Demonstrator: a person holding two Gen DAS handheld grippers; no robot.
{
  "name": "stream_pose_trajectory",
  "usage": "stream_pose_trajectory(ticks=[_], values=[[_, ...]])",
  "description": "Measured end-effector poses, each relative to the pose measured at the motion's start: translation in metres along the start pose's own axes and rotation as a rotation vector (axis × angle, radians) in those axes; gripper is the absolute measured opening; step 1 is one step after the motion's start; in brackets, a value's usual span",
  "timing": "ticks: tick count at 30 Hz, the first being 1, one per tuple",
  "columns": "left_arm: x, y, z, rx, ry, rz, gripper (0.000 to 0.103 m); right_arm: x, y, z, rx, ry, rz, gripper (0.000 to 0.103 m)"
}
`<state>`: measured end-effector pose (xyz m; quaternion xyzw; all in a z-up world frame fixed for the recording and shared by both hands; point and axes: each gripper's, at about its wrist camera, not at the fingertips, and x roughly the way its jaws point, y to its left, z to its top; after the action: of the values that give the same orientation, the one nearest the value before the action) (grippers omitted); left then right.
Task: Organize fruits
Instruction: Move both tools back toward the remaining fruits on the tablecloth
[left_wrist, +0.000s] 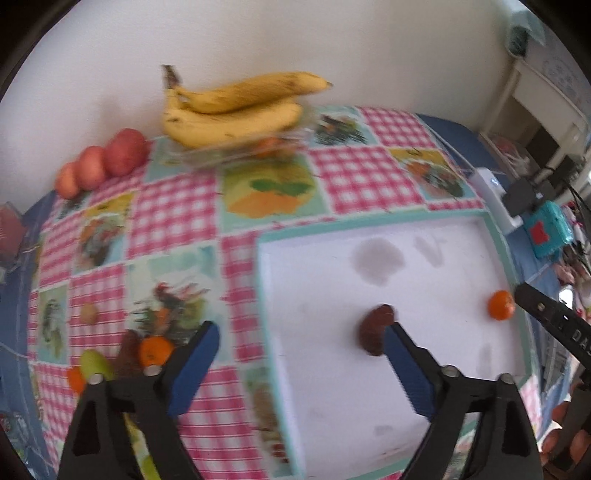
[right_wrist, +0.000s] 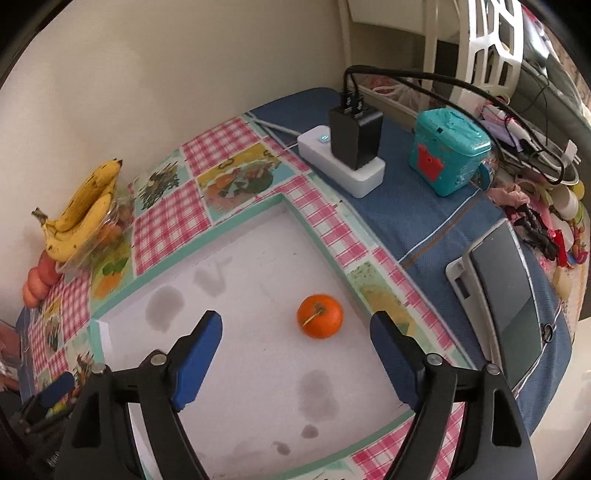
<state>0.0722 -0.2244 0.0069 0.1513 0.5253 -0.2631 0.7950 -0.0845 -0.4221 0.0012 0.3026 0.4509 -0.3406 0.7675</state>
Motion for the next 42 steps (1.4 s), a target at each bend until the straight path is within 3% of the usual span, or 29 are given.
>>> stream_pose_trajectory(ticks=[5, 11, 14, 26, 34, 42], values=[[-0.011, 0.037, -0.004, -0.013, -0.048, 0.163, 0.101, 0.002, 0.007, -0.007, -0.013, 0.017, 0.006, 0.084], [-0.024, 0.090, -0.011, -0.107, -0.072, 0.224, 0.102, 0.003, 0.022, -0.013, -0.049, 0.016, 0.029, 0.084], [-0.034, 0.117, -0.018, -0.153, -0.081, 0.261, 0.102, 0.002, 0.033, -0.017, -0.074, 0.008, 0.039, 0.101], [-0.065, 0.204, -0.056, -0.317, -0.087, 0.316, 0.103, -0.002, 0.085, -0.035, -0.180, -0.015, 0.073, 0.101], [-0.079, 0.242, -0.075, -0.360, -0.078, 0.390, 0.103, -0.009, 0.133, -0.052, -0.253, -0.008, 0.179, 0.101], [-0.091, 0.269, -0.091, -0.418, -0.084, 0.388, 0.103, -0.013, 0.184, -0.077, -0.343, 0.035, 0.259, 0.101]])
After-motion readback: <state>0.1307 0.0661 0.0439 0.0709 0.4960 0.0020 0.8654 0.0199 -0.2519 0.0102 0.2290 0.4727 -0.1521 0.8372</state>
